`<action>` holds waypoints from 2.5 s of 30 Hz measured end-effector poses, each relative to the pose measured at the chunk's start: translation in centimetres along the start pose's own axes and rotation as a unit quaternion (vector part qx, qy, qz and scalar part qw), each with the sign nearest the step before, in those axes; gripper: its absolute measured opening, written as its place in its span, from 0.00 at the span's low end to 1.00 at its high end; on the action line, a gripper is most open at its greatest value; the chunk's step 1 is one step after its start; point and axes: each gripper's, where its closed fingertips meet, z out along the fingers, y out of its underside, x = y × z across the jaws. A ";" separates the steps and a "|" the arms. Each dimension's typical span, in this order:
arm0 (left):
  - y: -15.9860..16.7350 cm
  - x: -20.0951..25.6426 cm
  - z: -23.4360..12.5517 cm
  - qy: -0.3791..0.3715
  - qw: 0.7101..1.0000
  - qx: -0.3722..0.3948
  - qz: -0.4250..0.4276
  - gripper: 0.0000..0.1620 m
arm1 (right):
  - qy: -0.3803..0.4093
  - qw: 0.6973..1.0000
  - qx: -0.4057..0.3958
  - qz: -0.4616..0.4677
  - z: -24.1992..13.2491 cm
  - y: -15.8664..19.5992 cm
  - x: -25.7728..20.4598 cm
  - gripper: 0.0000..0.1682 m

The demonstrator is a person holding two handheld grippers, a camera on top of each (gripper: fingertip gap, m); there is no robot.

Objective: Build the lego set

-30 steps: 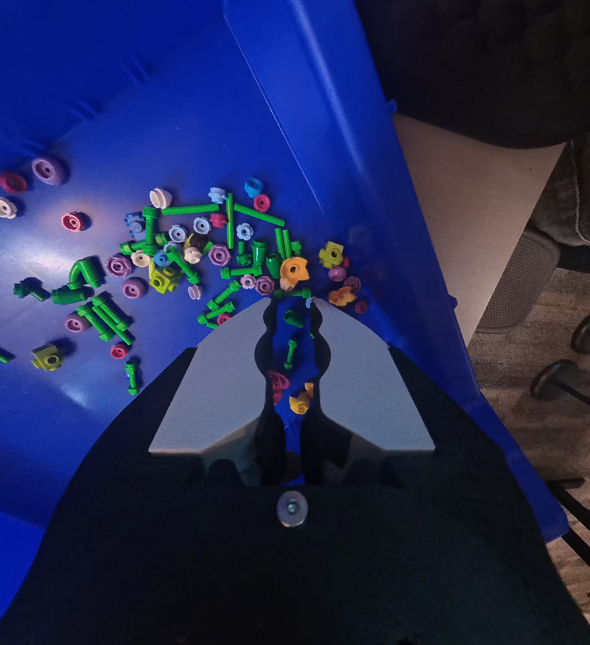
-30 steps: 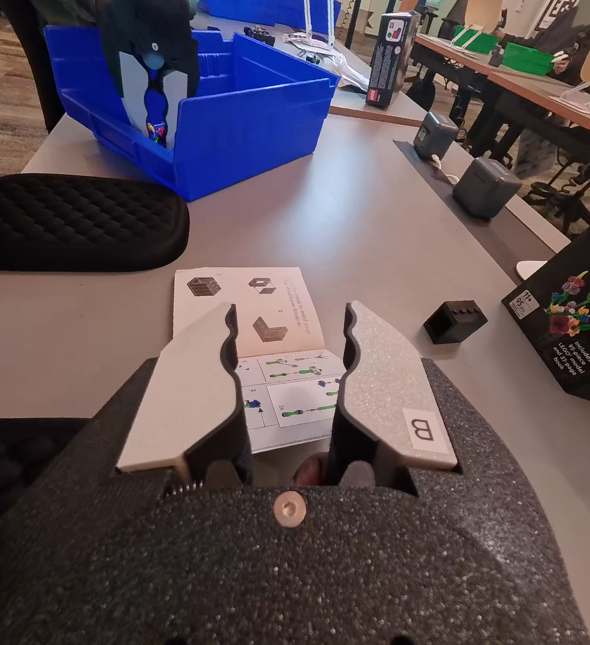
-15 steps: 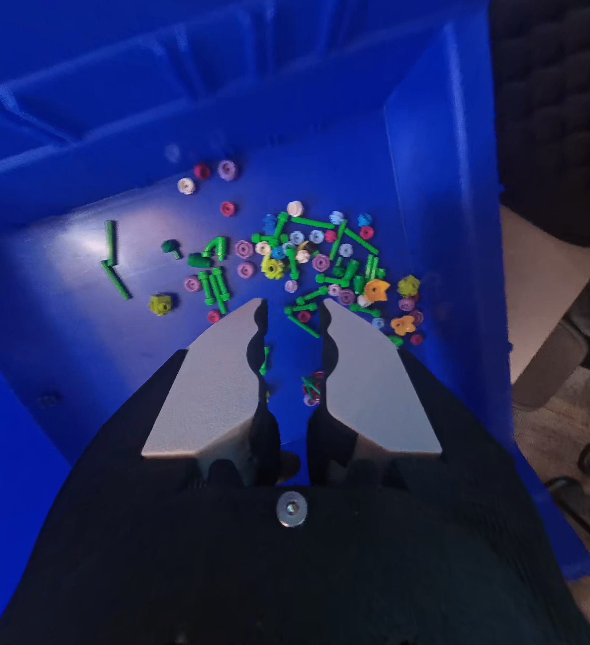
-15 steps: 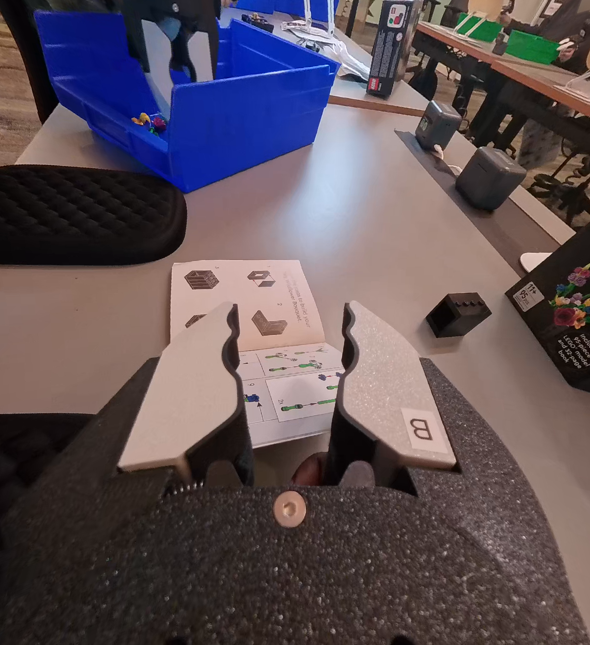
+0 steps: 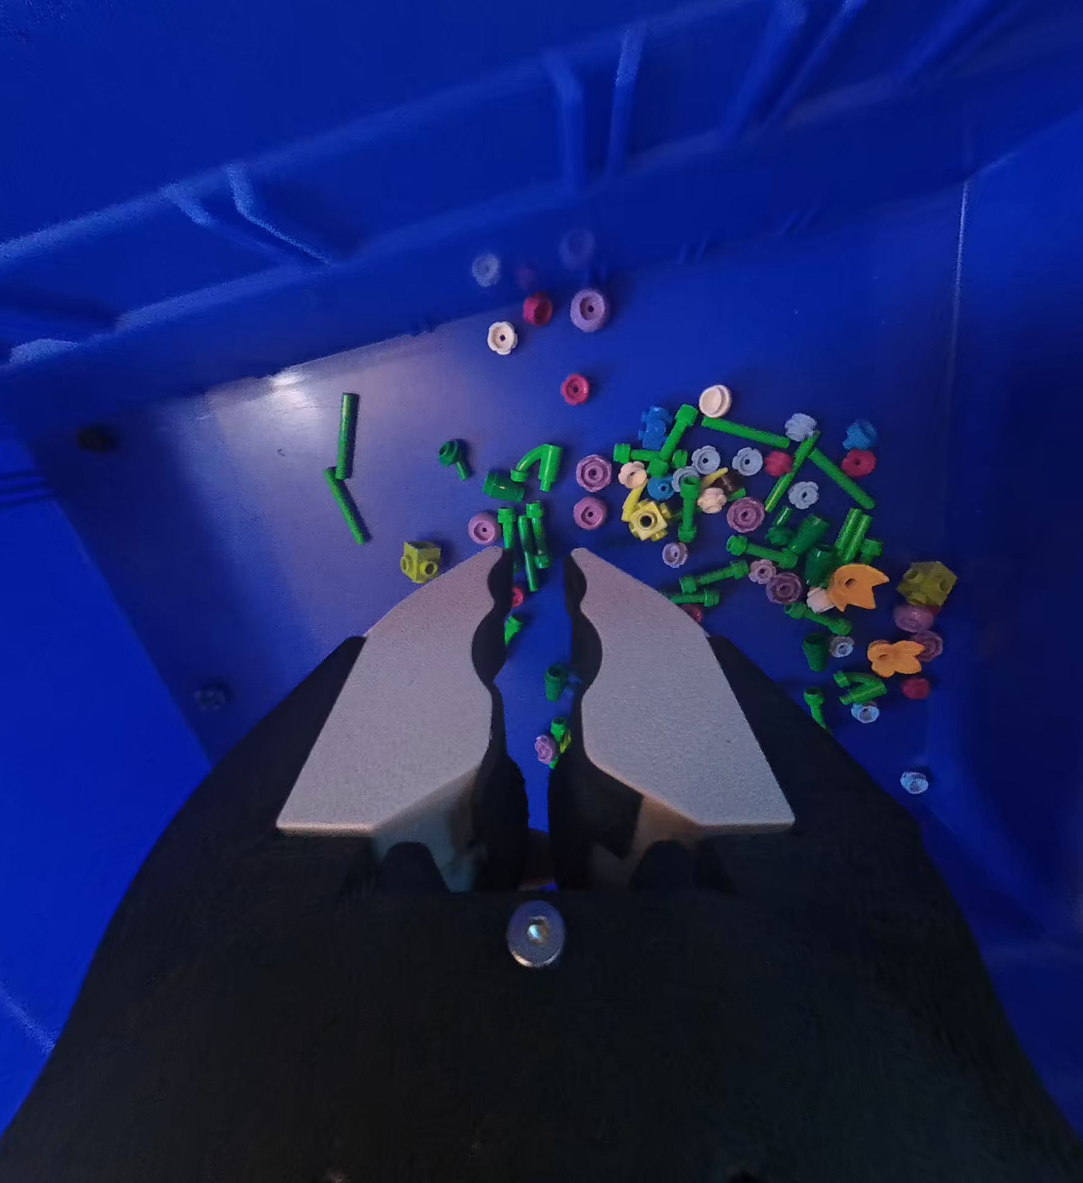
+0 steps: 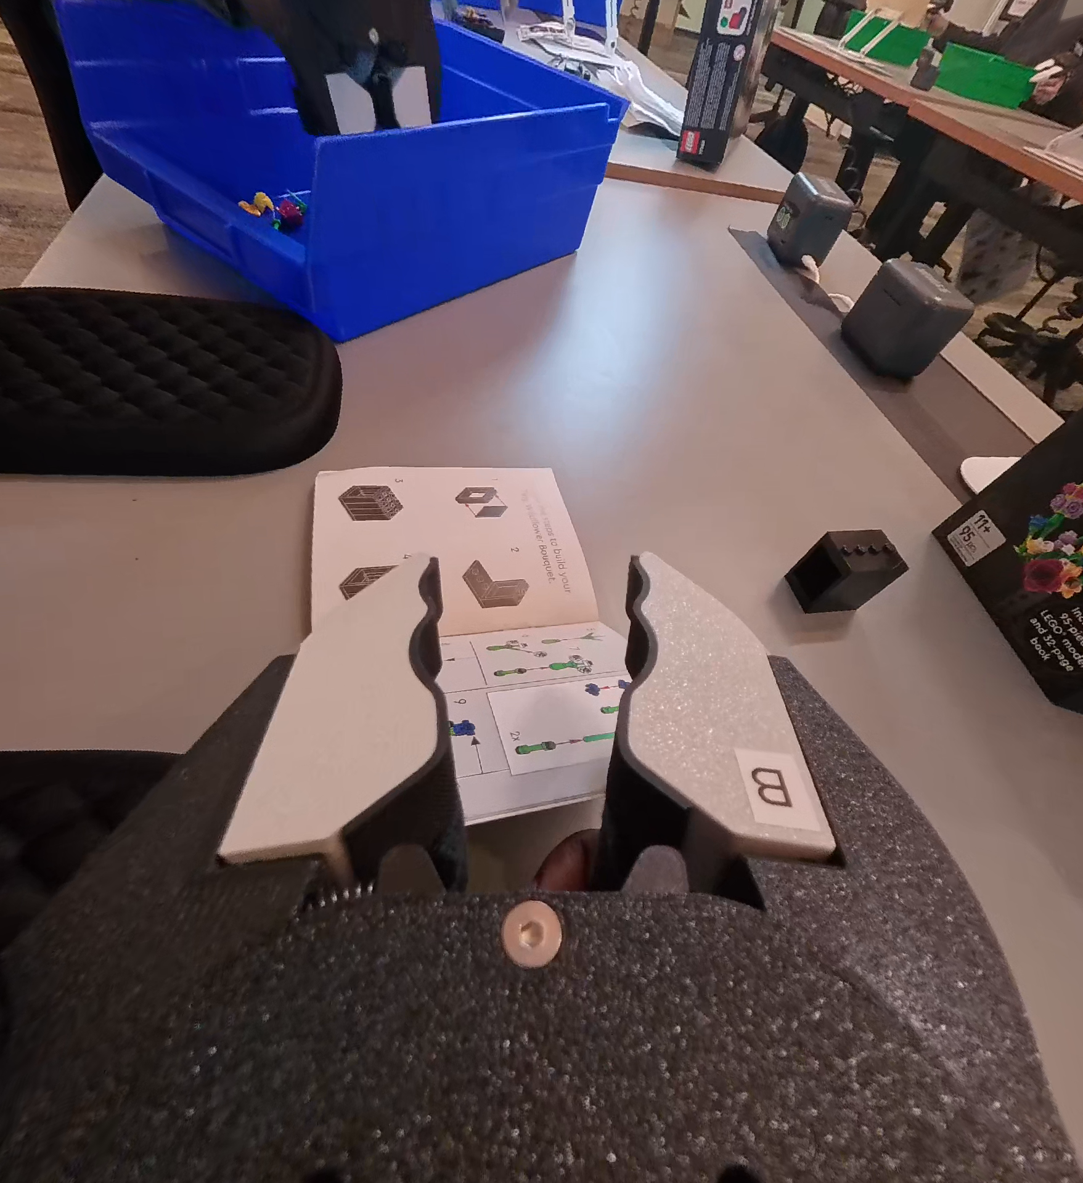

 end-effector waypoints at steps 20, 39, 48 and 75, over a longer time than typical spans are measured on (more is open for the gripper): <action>0.1 -0.2 0.5 -0.012 1.000 -0.023 0.013 0.08 | -0.004 1.000 0.007 0.001 -0.7 -0.3 0.0 0.29; 2.3 -2.3 -5.7 -0.037 0.998 -0.038 -0.019 0.17 | -0.010 1.000 -0.024 0.003 -0.8 0.4 -0.1 0.25; 4.2 -0.5 -4.5 0.034 0.996 -0.081 -0.009 0.23 | -0.006 1.000 -0.020 -0.006 -0.9 0.1 -0.2 0.25; 6.2 5.3 -2.4 0.094 0.984 -0.142 -0.049 0.14 | 0.056 0.998 0.023 -0.033 -4.0 -4.0 0.5 0.25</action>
